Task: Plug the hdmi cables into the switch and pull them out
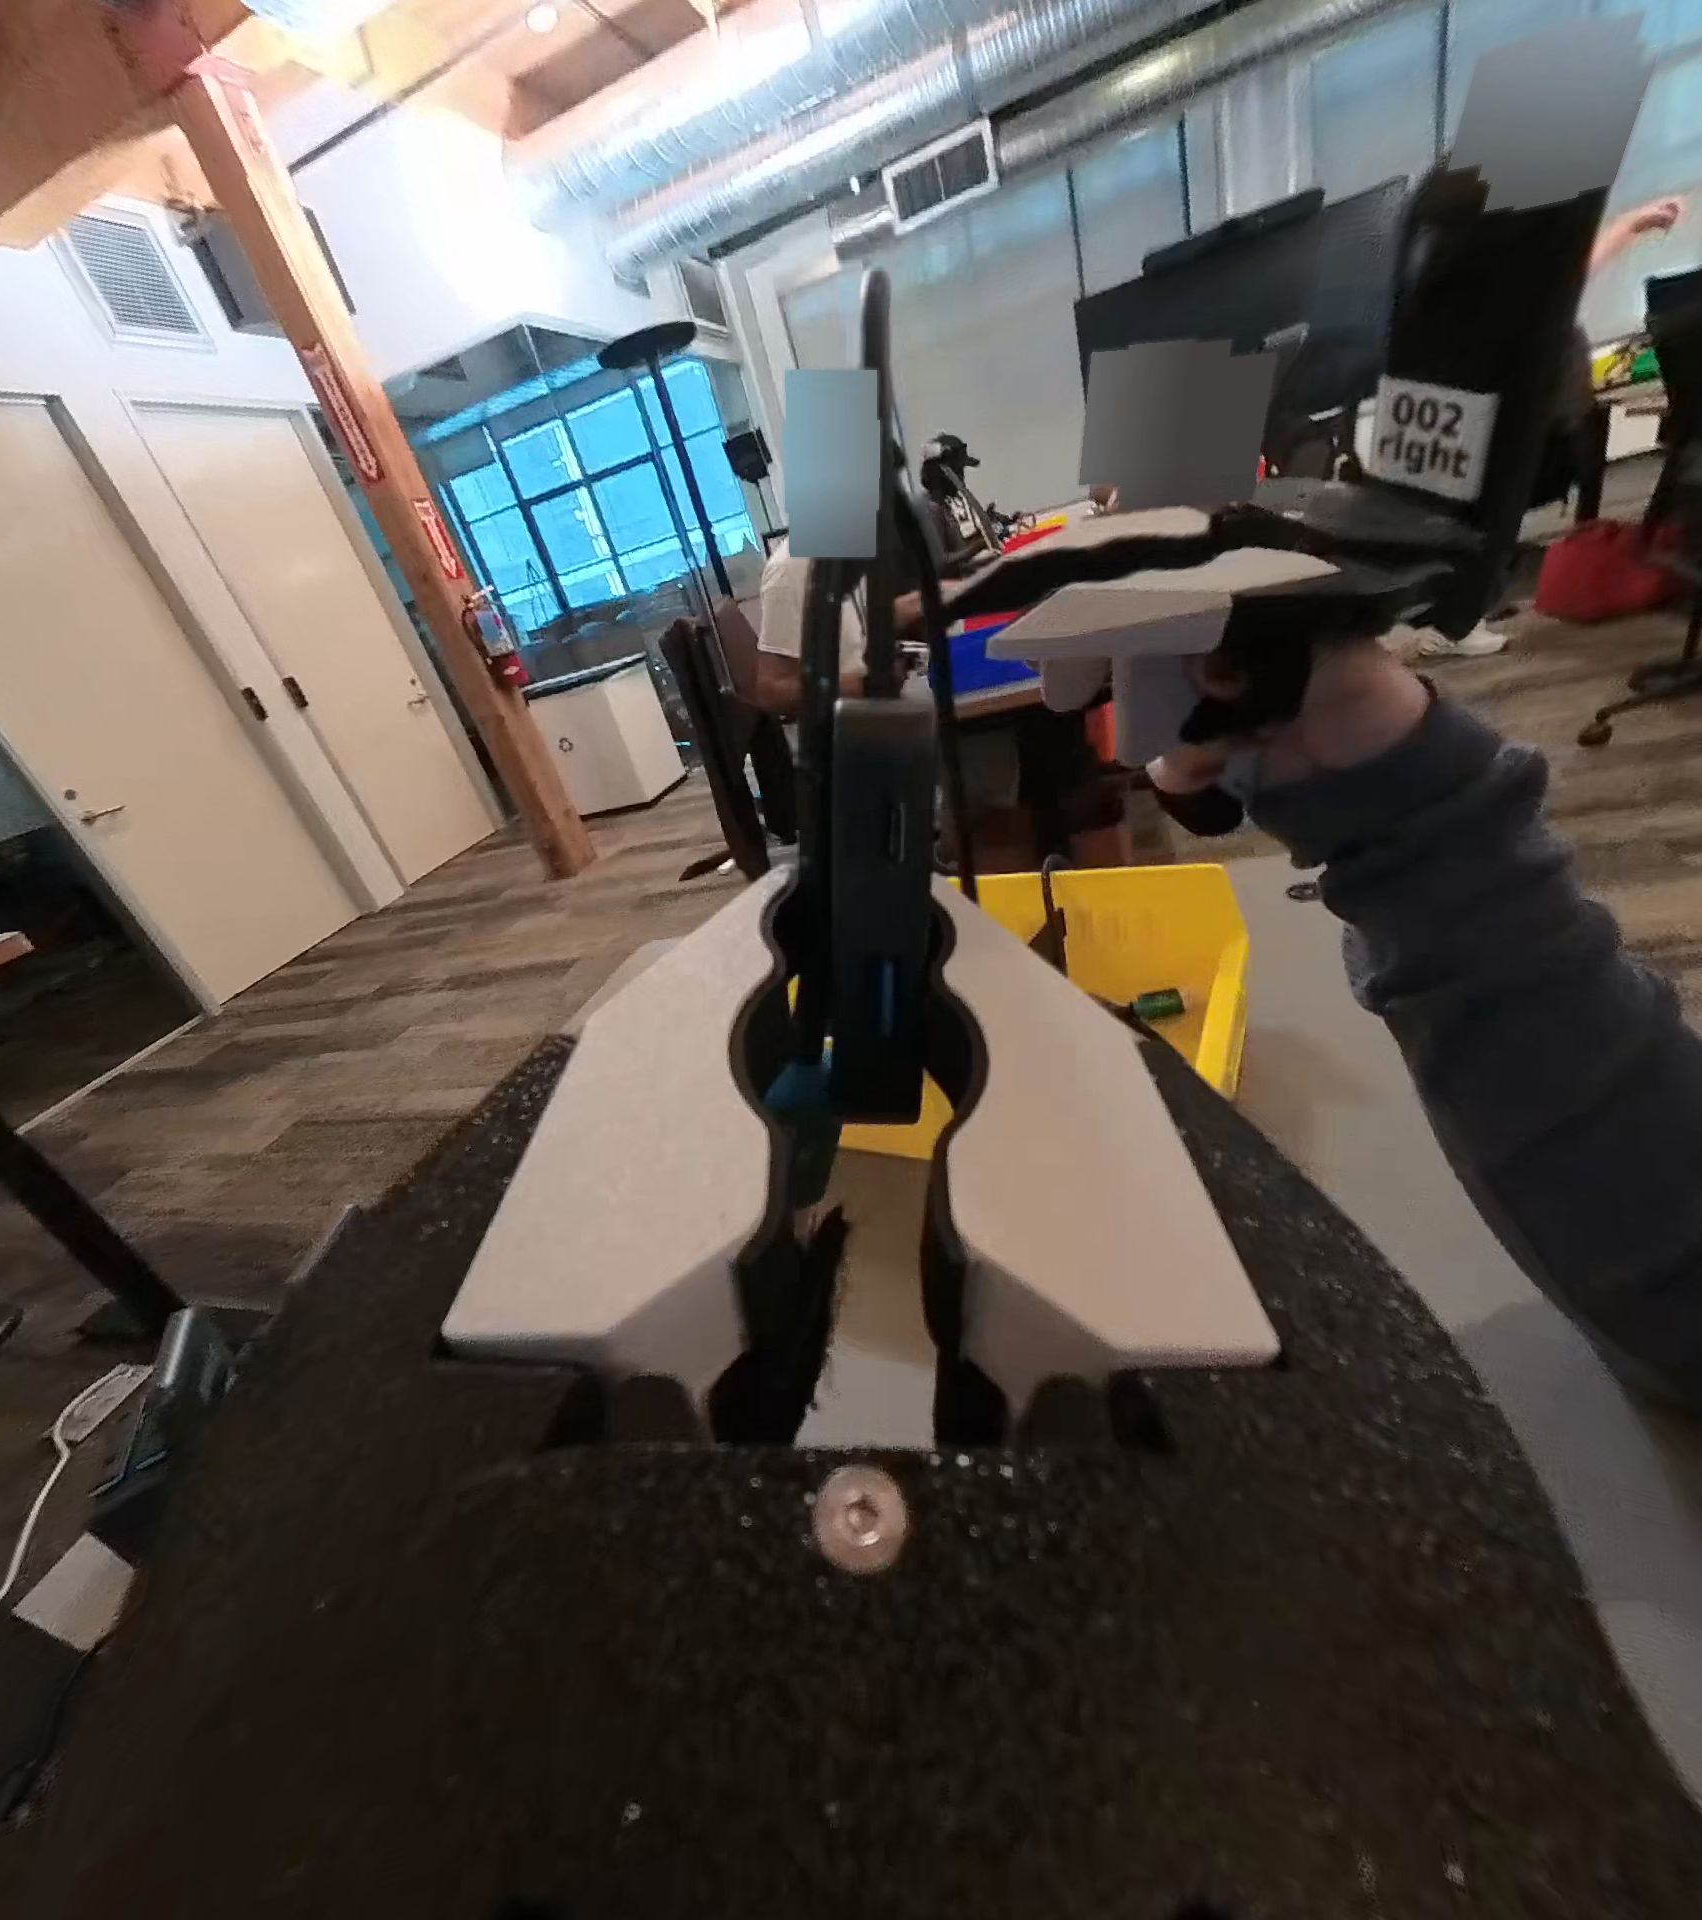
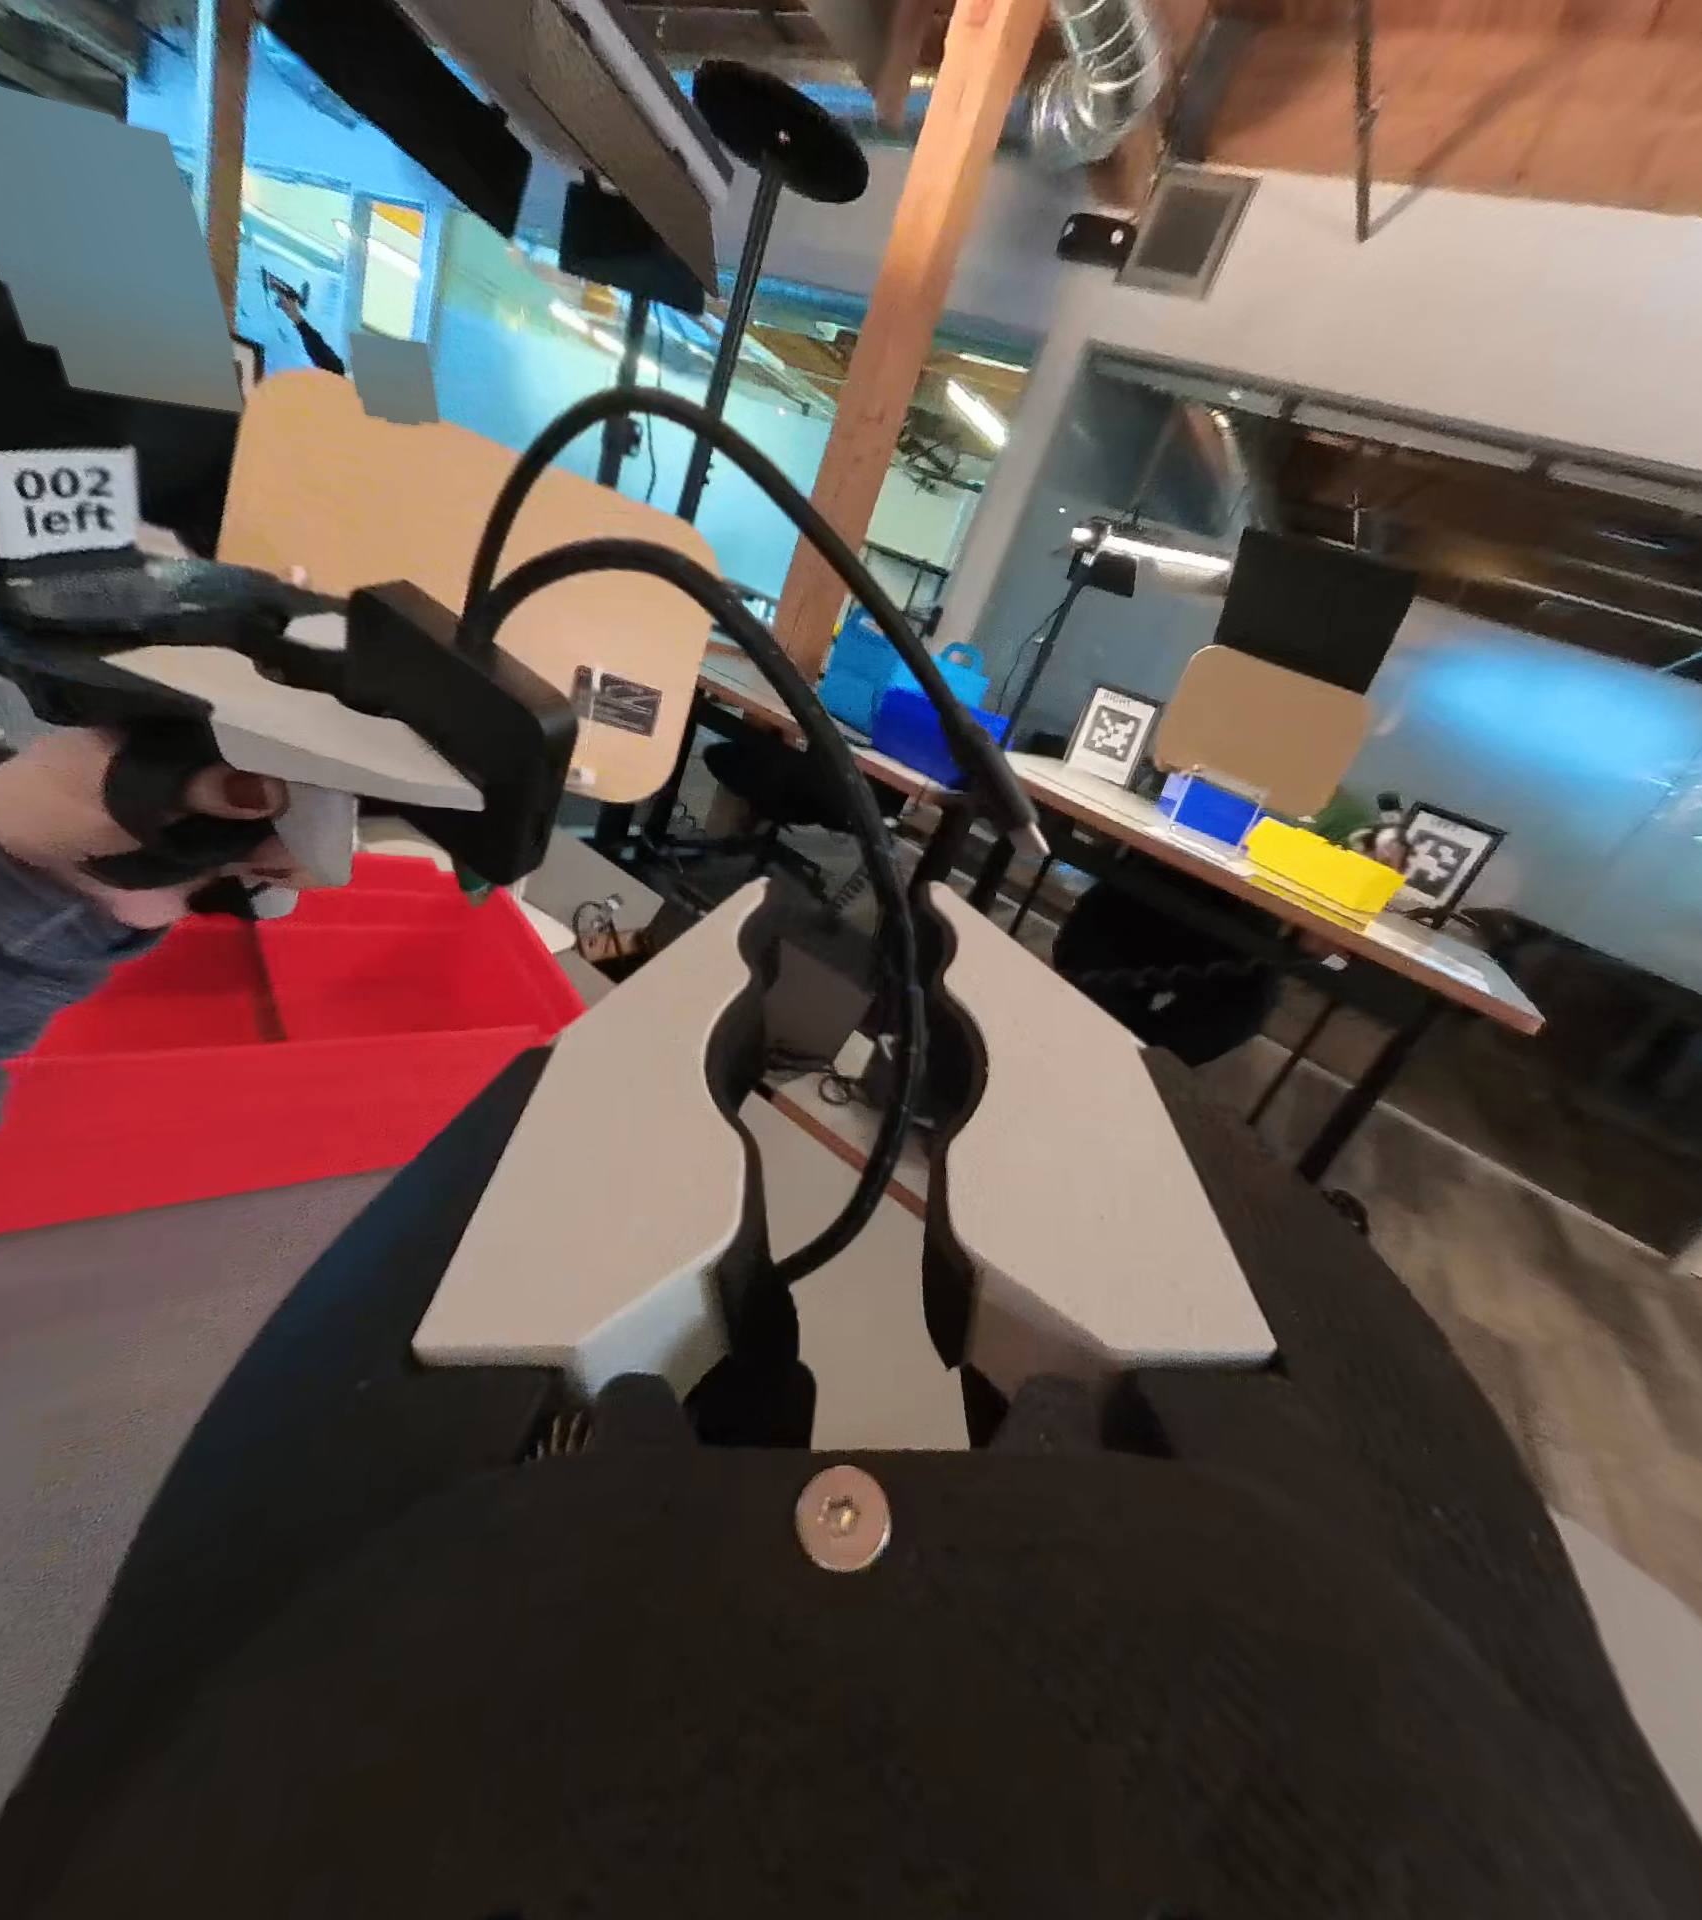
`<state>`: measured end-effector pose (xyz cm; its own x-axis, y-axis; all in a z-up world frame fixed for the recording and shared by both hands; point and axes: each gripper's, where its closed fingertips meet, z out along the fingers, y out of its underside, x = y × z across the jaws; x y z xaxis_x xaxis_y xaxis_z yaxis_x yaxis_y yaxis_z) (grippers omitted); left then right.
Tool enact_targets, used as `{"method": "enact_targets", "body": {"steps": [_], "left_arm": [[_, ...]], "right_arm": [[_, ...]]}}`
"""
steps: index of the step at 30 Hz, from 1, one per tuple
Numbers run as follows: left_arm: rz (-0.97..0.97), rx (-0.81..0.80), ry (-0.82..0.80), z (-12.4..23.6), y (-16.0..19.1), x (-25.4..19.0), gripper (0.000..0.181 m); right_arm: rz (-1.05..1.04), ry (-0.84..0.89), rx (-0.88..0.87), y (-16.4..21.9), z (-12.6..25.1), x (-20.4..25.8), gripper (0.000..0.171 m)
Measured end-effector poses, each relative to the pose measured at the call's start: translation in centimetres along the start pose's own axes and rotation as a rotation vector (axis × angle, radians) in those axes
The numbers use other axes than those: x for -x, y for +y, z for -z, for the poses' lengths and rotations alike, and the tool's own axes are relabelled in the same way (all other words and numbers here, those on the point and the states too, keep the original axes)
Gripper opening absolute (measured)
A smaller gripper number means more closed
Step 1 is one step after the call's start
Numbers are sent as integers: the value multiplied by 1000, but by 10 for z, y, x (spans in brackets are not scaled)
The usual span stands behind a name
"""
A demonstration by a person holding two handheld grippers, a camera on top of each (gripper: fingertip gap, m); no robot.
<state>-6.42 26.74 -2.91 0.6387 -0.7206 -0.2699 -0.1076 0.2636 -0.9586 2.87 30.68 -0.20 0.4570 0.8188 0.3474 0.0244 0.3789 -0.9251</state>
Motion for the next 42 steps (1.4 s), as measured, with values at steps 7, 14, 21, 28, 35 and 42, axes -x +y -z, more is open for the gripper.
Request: {"method": "enact_targets", "body": {"steps": [7, 14, 21, 28, 35, 42], "left_arm": [[-14, 56, 91, -7, 11, -15, 18], [18, -45, 127, 0, 2, -15, 20], [60, 12, 99, -2, 18, -7, 19], [138, 23, 116, -31, 22, -29, 18], [272, 44, 253, -98, 18, -74, 19], [462, -77, 367, -87, 29, -91, 20]], "right_arm": [[100, 20, 48, 5, -8, 5, 7], [142, 14, 38, -1, -13, 12, 3], [106, 7, 75, 12, -21, 9, 3], [214, 130, 139, 22, 9, -13, 4], [549, 253, 229, 8, 71, -73, 4], [660, 167, 272, 5, 77, -57, 4]]}}
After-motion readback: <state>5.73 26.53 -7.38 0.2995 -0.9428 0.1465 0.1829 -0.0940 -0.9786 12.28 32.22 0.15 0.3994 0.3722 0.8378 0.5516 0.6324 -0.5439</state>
